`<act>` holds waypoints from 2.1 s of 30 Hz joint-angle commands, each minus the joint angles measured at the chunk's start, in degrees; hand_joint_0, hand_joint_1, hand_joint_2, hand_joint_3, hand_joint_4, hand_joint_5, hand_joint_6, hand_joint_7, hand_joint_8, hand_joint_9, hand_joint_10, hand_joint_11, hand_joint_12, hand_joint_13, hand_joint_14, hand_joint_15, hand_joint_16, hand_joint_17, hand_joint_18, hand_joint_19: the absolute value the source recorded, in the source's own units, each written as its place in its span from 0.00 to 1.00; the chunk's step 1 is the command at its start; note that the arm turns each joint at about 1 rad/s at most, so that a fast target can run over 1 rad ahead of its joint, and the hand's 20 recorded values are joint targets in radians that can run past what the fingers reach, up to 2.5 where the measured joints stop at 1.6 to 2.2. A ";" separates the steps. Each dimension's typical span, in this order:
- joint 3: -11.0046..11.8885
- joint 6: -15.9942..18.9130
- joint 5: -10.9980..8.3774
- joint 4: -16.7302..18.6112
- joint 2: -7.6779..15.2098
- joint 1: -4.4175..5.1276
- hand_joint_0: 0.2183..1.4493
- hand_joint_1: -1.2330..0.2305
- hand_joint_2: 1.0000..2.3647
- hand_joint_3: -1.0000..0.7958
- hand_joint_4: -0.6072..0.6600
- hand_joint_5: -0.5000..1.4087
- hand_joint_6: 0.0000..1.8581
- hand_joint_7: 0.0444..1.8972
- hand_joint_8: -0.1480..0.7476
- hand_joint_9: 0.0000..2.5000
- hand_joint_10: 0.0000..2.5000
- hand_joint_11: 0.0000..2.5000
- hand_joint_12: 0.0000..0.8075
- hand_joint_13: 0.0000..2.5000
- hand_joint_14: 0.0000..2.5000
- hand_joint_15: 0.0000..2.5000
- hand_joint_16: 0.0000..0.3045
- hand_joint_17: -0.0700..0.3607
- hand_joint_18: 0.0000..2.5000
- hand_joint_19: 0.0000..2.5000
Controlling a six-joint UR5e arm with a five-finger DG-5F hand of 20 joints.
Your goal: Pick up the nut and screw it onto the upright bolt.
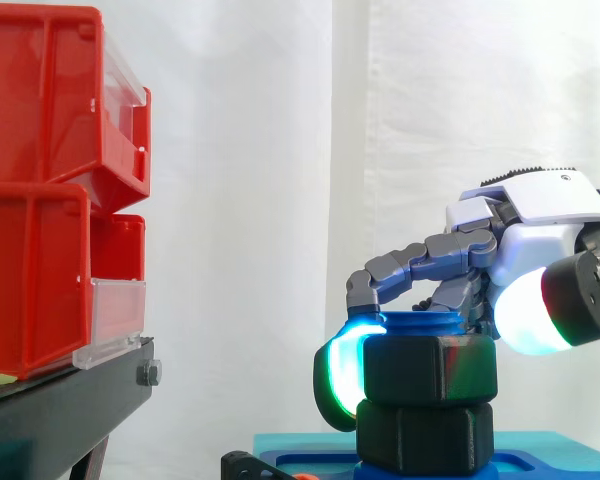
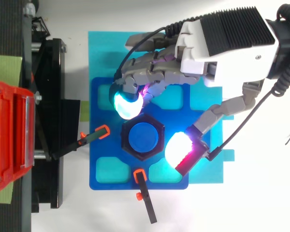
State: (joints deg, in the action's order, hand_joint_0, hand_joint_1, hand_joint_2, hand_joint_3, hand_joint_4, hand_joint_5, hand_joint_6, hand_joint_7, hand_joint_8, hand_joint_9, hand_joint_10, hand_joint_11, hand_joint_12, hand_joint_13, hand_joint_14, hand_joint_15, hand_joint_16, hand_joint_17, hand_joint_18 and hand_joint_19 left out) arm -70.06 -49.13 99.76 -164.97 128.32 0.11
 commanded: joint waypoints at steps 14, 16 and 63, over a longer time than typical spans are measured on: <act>0.01 0.00 0.00 0.00 0.09 -0.02 0.18 0.44 0.00 0.28 0.55 0.28 0.27 0.68 0.43 0.47 0.00 0.03 0.43 0.26 0.00 0.01 0.16 0.42 0.14 0.03; -0.07 0.00 0.00 0.00 0.00 -0.02 0.18 0.42 0.00 0.28 0.58 0.28 0.27 0.66 0.45 0.47 0.00 0.03 0.43 0.26 0.00 0.01 0.16 0.42 0.14 0.03; 0.01 8.88 -6.68 -20.30 -14.15 -2.66 0.18 0.39 0.00 0.28 0.61 0.16 0.27 0.34 0.47 0.32 0.00 0.01 0.47 0.21 0.00 0.01 0.18 0.45 0.12 0.05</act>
State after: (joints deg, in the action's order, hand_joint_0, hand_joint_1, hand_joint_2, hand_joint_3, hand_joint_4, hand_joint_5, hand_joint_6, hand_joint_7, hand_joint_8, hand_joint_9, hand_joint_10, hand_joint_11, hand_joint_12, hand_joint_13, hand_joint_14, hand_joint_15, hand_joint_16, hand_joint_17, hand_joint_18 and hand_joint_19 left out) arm -70.07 -43.18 93.32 -182.18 114.51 -2.75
